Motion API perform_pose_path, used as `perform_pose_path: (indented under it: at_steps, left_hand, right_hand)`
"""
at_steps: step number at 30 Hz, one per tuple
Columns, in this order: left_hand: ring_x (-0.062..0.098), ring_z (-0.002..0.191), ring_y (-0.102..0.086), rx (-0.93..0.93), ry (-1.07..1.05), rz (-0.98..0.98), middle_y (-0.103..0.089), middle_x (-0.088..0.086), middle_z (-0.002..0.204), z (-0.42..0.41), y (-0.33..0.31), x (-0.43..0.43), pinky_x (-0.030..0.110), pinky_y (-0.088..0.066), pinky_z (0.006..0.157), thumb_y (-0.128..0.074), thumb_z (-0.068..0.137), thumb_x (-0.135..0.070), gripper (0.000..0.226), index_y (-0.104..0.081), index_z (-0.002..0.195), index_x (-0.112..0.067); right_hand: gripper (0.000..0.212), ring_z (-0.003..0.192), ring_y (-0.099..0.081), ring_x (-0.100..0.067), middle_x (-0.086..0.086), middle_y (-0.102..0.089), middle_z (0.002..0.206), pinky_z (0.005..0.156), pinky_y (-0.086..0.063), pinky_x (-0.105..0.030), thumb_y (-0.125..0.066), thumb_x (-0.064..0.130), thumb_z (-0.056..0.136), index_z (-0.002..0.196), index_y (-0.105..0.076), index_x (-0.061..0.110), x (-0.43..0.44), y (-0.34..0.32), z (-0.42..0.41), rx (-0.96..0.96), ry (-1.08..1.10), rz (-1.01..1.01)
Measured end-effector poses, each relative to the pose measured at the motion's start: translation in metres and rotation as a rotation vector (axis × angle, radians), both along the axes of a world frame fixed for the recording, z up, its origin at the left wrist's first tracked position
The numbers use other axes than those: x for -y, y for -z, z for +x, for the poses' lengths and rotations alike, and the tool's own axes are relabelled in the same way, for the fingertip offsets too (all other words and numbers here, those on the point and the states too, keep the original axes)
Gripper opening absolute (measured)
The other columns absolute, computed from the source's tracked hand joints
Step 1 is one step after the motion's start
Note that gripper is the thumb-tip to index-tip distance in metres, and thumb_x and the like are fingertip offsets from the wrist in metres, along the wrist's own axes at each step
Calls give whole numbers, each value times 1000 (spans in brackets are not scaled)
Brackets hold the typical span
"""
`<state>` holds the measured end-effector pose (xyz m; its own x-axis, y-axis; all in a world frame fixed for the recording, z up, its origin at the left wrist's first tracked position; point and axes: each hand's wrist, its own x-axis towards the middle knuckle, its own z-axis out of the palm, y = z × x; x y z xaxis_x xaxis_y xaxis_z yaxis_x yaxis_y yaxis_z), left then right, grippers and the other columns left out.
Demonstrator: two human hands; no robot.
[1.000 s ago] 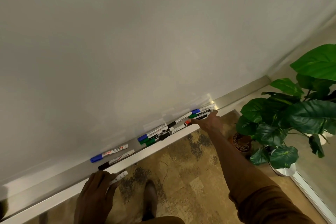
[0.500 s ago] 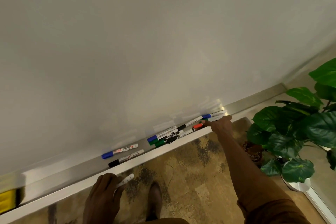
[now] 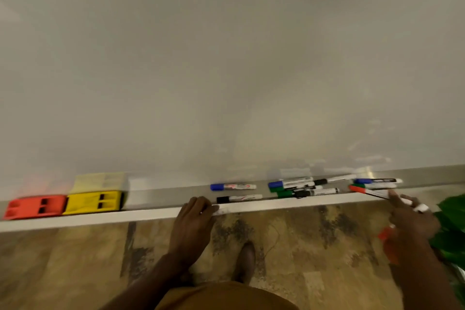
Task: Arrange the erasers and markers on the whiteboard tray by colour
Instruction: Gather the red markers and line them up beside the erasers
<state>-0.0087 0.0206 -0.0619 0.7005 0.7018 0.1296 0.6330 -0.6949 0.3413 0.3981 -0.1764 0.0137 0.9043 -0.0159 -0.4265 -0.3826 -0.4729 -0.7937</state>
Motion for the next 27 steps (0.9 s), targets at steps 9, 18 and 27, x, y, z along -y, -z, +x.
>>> perform_pose_path:
  at_steps: [9, 18, 27]
  left_hand:
    - [29, 93, -64, -101, -108, 80, -68, 7, 102, -49, -1, -54, 39, -55, 74, -83, 71, 9, 45, -79, 112, -10]
    - [30, 89, -68, -153, -77, 142, -71, 7, 99, -91, 5, -76, 39, -57, 78, -82, 68, 7, 41, -81, 105, -10]
    - [27, 101, -74, -184, -78, 91, -78, 6, 113, -118, 26, -71, 40, -61, 88, -89, 64, -1, 55, -79, 117, -12]
  right_hand:
    - [22, 65, -58, -14, -4, -67, 79, 54, -46, -33, -82, 41, 83, 87, -68, 23, -45, 10, -71, -111, -80, 101]
    - [31, 47, -41, -12, -10, -53, 63, 38, -32, -24, -87, 21, 72, 88, -73, -2, -120, 28, -180, -267, -446, 326]
    - [20, 47, -57, -9, -10, -69, 59, 47, -46, -24, -94, 20, 71, 80, -78, 11, -187, 41, -280, -115, -711, 251]
